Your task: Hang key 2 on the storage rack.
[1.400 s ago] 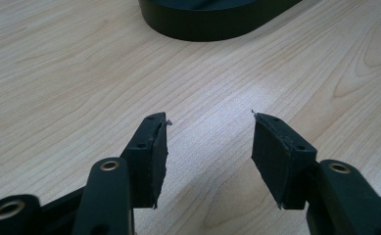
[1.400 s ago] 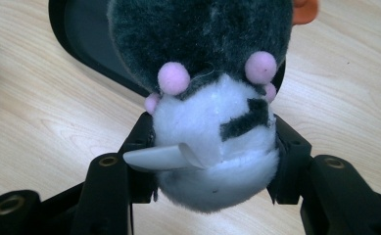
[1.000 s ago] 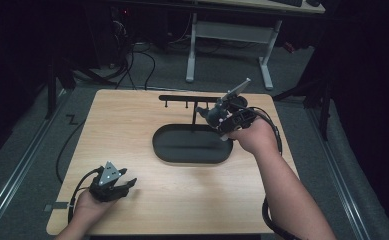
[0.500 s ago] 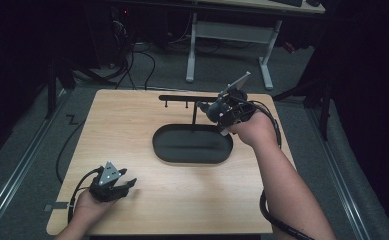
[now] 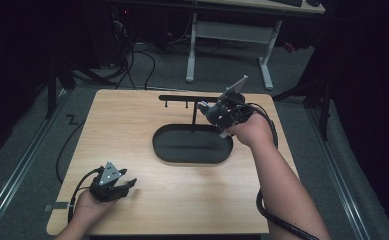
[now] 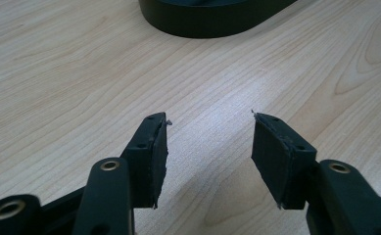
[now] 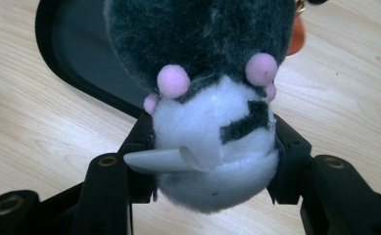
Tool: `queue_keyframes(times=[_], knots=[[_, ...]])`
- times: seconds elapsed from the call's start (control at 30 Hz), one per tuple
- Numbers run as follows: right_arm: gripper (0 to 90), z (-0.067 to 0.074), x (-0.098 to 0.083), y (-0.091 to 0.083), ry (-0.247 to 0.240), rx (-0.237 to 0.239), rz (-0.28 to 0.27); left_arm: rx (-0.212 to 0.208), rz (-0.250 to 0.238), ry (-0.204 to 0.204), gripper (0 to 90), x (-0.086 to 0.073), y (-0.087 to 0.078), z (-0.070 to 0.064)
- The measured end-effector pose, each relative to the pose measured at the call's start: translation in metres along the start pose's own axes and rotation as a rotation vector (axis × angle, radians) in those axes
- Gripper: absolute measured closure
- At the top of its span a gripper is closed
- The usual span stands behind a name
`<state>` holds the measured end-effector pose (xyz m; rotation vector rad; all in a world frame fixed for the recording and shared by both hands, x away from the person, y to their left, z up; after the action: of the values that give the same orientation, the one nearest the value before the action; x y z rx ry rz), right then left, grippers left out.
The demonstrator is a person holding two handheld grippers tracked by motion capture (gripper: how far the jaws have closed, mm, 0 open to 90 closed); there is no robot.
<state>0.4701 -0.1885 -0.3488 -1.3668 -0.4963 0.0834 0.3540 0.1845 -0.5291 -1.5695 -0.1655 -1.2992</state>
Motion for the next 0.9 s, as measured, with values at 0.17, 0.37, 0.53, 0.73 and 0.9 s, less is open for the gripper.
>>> queue_keyframes(times=[0.17,0.37,0.53,0.73,0.9], knots=[[48.5,-0.001,-0.003,0.014,-0.001,0.012,0.023,-0.001,0.002,0.002,47.4,0.0,0.0,0.0],[48.5,0.0,-0.003,0.028,-0.003,0.028,0.034,-0.001,0.007,0.009,47.4,0.0,0.0,-0.001],[48.4,0.0,-0.004,0.038,0.001,0.042,0.042,-0.005,0.012,0.007,47.4,-0.001,0.0,-0.001],[48.3,0.001,-0.004,0.046,0.0,0.057,0.044,-0.004,0.01,0.011,47.5,-0.001,0.001,-0.001],[45.8,0.002,-0.002,0.052,-0.004,0.06,0.023,-0.005,0.011,0.011,47.4,-0.001,0.001,-0.001]])
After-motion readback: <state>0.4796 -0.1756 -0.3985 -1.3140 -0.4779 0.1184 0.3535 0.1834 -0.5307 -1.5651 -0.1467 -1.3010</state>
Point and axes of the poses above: each handheld gripper's, and its own axes: y roughly forward along the jaws, x roughly out of its top, z roughly to its left, the point moved 2 cm from there along y, roughly forward along the jaws, and after that the axes turned 6 degrees about x, right-handed, at the moved point
